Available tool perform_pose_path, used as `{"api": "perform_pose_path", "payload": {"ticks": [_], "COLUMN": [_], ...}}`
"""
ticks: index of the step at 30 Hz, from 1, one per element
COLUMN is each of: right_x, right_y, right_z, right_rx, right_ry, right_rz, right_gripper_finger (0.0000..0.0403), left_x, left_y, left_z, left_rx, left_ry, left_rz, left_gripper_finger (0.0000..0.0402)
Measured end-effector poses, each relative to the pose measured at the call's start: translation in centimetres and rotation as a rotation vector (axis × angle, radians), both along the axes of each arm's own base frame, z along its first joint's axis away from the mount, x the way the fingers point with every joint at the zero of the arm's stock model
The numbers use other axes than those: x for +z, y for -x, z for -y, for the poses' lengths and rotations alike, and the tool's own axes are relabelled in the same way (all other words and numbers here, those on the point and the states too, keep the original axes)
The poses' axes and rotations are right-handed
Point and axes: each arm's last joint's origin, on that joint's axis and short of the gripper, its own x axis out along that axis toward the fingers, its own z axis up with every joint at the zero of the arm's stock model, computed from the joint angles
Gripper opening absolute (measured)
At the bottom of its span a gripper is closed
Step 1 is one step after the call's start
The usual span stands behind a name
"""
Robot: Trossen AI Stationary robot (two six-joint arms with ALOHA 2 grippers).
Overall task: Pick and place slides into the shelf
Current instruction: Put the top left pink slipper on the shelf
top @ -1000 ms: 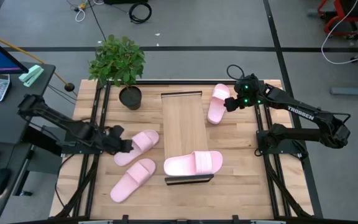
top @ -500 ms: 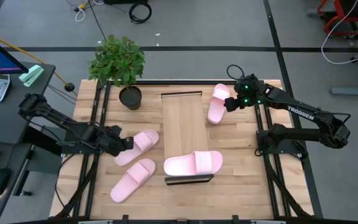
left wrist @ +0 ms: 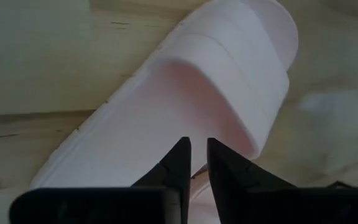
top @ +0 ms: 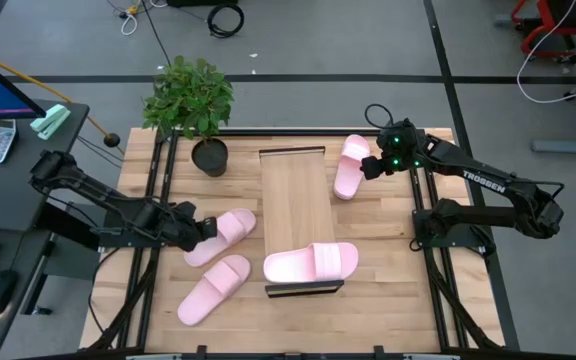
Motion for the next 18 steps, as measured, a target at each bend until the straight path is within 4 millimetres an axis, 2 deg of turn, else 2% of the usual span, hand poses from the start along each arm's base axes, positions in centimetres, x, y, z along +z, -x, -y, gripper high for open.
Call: {"api": "perform_pose_path", "payload": {"ticks": [9, 18], "right_x": [0.0, 0.0], "right_y": [0.0, 0.0], "right_z": [0.0, 0.0], "right_rx": [-0.001, -0.001], "right_ry": [-0.001, -0.001], "right_rz": [-0.001, -0.001], "right_gripper_finger": [0.0183, 0.0183], "left_x": [-0.3, -0.2], "left_y": [0.0, -1.1], "left_z": [-0.6, -1.4], "left_rx": [0.141, 0.231], "left_ry": [-0.074, -0.081], "left_rz": [0.058, 0.118], "left_gripper_finger": [0.0122, 0.0175]}}
